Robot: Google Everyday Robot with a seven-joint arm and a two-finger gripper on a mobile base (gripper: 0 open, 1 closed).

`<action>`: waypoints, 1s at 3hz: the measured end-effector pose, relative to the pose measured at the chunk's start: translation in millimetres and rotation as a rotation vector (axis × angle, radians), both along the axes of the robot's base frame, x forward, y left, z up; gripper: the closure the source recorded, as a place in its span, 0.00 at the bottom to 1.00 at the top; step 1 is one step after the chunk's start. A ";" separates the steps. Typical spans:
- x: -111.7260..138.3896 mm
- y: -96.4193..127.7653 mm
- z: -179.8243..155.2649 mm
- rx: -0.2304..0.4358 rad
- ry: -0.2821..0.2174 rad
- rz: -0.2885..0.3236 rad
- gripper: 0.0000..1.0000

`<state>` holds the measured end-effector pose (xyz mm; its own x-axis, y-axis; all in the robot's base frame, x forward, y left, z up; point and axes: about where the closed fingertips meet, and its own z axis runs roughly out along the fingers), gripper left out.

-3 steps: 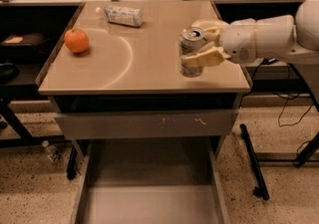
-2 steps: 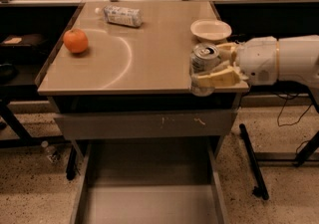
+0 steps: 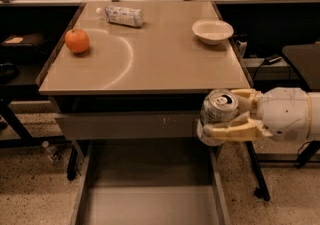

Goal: Place 7up can into middle drawer

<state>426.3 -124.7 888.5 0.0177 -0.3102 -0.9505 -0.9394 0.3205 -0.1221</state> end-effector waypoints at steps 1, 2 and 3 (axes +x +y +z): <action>-9.1 -4.4 -8.4 0.001 0.016 -0.011 1.00; -2.1 2.7 -8.3 -0.016 0.003 0.012 1.00; 18.0 15.7 -54.1 -0.082 0.061 0.021 1.00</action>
Offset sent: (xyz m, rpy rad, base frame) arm 0.0082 0.0074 -0.0097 -0.0358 -0.0130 0.0349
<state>444.3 -109.0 834.4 -0.0324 -0.3868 -0.9216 -0.9522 0.2922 -0.0891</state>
